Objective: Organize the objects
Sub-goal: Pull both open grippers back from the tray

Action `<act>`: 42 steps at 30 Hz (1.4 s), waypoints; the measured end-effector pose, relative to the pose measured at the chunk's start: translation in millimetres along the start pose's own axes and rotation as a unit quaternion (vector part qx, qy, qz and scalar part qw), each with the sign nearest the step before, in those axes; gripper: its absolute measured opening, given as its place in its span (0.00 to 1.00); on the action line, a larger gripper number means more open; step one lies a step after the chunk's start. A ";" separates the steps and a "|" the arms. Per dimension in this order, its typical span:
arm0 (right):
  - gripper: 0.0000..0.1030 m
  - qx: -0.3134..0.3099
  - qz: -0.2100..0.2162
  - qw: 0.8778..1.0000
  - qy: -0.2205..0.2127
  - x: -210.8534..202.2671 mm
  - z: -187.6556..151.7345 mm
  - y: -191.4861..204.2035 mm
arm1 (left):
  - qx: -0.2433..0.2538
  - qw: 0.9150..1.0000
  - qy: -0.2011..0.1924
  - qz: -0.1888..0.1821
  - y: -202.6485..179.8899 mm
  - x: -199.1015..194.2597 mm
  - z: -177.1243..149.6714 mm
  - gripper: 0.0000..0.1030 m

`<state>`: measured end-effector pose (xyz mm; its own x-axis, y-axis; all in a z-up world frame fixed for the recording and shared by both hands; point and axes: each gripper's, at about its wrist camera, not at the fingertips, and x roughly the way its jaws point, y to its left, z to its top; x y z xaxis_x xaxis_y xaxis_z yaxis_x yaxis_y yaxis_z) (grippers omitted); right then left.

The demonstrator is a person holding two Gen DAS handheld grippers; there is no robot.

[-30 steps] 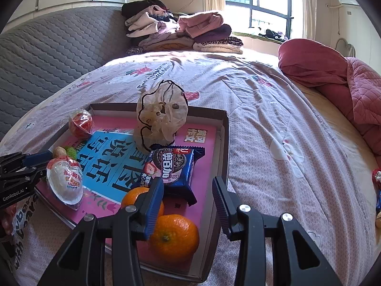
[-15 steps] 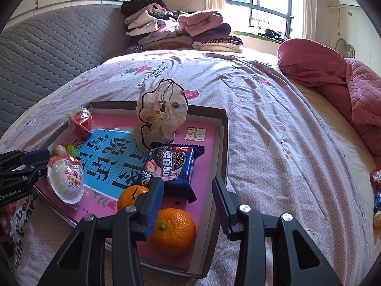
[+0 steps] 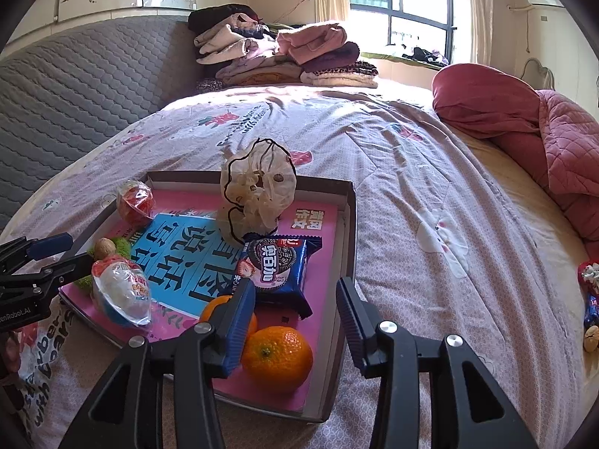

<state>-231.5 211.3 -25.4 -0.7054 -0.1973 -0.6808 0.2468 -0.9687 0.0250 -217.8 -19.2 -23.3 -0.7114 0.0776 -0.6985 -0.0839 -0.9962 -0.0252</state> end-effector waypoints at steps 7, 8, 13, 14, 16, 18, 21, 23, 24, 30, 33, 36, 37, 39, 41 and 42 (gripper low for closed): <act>0.49 0.003 0.009 1.000 -0.016 -14.3 4.8 3.9 | -0.001 1.000 -0.014 -0.001 0.6 -15.3 4.2 0.70; 0.50 0.004 0.011 1.000 -0.019 -16.7 5.9 4.9 | -0.001 1.000 -0.016 -0.001 0.5 -17.4 4.6 0.70; 0.51 0.004 0.020 0.999 -0.029 -28.2 8.7 8.0 | -0.005 1.000 -0.025 -0.001 0.6 -28.4 5.6 0.71; 0.52 0.004 0.021 0.999 -0.030 -30.6 9.1 8.8 | -0.005 1.000 -0.026 -0.002 0.4 -30.9 5.9 0.72; 0.52 0.006 0.022 0.999 -0.035 -36.6 9.4 10.1 | -0.006 0.999 -0.032 -0.002 -0.5 -37.6 6.6 0.73; 0.52 0.007 0.024 0.999 -0.042 -43.1 10.3 10.3 | -0.008 0.999 -0.038 -0.002 -1.6 -44.7 7.6 0.75; 0.53 0.011 0.027 0.998 -0.054 -54.7 12.3 10.9 | -0.012 0.999 -0.049 0.001 -1.3 -56.0 9.5 0.75; 0.53 0.014 0.030 0.997 -0.064 -63.0 13.3 11.0 | -0.019 0.998 -0.053 0.002 0.1 -62.8 9.3 0.75; 0.54 0.016 0.030 0.997 -0.069 -67.2 13.8 11.4 | -0.023 0.998 -0.055 0.002 1.4 -66.1 8.8 0.75; 0.57 0.017 0.032 0.995 -0.095 -89.2 14.5 18.3 | -0.026 0.997 -0.068 0.014 0.5 -84.9 6.1 0.75; 0.57 0.014 0.025 0.993 -0.111 -99.9 12.6 23.6 | -0.025 0.997 -0.071 0.015 -2.2 -94.5 2.7 0.75; 0.57 0.019 0.031 0.992 -0.120 -109.1 8.5 27.0 | -0.025 0.997 -0.076 0.014 -4.7 -103.4 0.3 0.75; 0.57 0.020 0.033 0.992 -0.121 -111.7 7.2 28.1 | -0.026 0.997 -0.078 0.014 -5.6 -106.3 -0.9 0.75; 0.57 0.020 0.035 0.991 -0.124 -116.4 4.2 30.7 | -0.025 0.997 -0.078 0.015 -7.5 -110.9 -3.4 0.75; 0.57 0.021 0.035 0.990 -0.131 -120.7 1.3 33.3 | -0.024 0.997 -0.078 0.018 -8.3 -114.3 -6.7 0.75; 0.58 0.020 0.037 0.990 -0.134 -122.5 0.1 35.4 | -0.023 0.996 -0.078 0.024 -8.7 -116.1 -8.7 0.75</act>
<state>-136.5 201.2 58.9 -0.8386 -0.2950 -0.4580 0.2811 -0.9545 0.1001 -128.4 -19.9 51.8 -0.8135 0.0319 -0.5807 -0.0184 -0.9994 -0.0291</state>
